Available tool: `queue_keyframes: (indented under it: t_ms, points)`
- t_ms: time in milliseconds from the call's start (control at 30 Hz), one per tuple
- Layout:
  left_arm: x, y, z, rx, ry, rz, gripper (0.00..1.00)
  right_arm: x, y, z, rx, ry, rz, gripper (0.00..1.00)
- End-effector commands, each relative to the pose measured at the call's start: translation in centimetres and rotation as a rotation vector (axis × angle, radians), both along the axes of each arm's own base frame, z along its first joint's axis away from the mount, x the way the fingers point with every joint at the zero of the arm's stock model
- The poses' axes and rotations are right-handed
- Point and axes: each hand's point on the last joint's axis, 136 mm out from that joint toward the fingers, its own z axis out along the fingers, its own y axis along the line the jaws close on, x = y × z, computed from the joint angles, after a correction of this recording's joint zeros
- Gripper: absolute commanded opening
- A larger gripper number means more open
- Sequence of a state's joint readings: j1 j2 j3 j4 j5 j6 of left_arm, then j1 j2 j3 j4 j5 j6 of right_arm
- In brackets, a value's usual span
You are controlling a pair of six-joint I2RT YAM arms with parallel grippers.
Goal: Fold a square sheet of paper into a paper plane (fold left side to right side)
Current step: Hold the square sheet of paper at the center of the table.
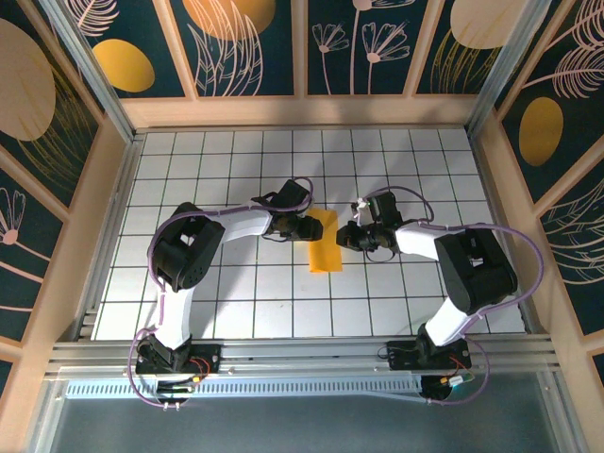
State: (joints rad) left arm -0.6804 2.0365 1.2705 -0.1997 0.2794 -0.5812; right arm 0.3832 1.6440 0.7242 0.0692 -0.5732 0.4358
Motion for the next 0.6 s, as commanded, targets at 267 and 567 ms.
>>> queue_keyframes:
  t_ms: [267, 567]
  points:
    - [-2.16, 4.42, -7.98, 0.191, 0.129, 0.062, 0.47, 1.08, -0.66, 0.28, -0.018, -0.018, -0.036, 0.08]
    - [-2.22, 4.56, -8.14, 0.193, 0.131, 0.061, 0.46, 0.77, 0.20, 0.44, 0.011, -0.011, 0.005, 0.00]
